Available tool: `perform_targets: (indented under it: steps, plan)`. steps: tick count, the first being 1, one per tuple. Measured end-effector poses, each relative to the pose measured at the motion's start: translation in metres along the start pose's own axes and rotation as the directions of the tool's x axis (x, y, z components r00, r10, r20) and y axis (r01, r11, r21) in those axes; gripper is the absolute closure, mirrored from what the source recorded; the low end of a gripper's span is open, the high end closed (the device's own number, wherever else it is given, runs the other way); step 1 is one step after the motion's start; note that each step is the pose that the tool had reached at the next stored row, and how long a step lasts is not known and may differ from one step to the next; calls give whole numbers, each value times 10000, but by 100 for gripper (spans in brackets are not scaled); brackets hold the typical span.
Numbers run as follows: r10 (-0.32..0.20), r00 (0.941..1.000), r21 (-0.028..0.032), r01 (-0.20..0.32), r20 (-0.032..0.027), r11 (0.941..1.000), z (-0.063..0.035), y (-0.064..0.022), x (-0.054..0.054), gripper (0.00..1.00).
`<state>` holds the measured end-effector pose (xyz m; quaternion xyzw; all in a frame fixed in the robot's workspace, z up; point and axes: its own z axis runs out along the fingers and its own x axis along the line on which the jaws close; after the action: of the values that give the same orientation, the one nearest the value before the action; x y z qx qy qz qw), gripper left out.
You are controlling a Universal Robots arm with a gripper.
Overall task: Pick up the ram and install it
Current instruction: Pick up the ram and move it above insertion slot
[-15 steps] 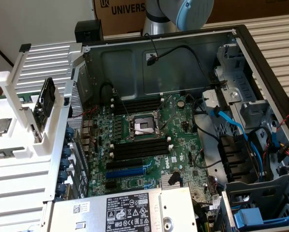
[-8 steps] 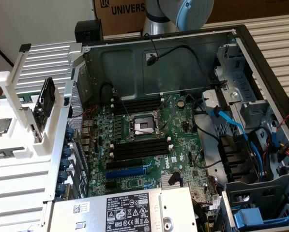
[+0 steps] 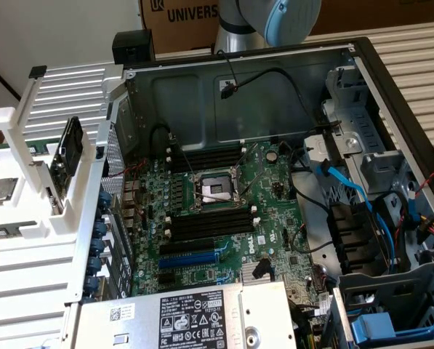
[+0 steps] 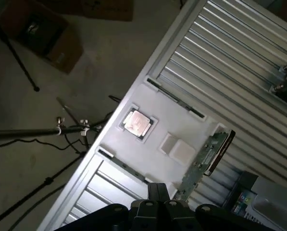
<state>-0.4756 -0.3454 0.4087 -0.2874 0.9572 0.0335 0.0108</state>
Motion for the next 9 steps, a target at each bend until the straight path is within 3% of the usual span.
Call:
perform_targets:
  steps: [5, 9]
  plan:
    - [-901, 9959, -38, 901, -51, 9959, 3, 0, 0, 90]
    - [-1636, 9865, -73, 1635, -91, 9865, 6, 0, 0, 90]
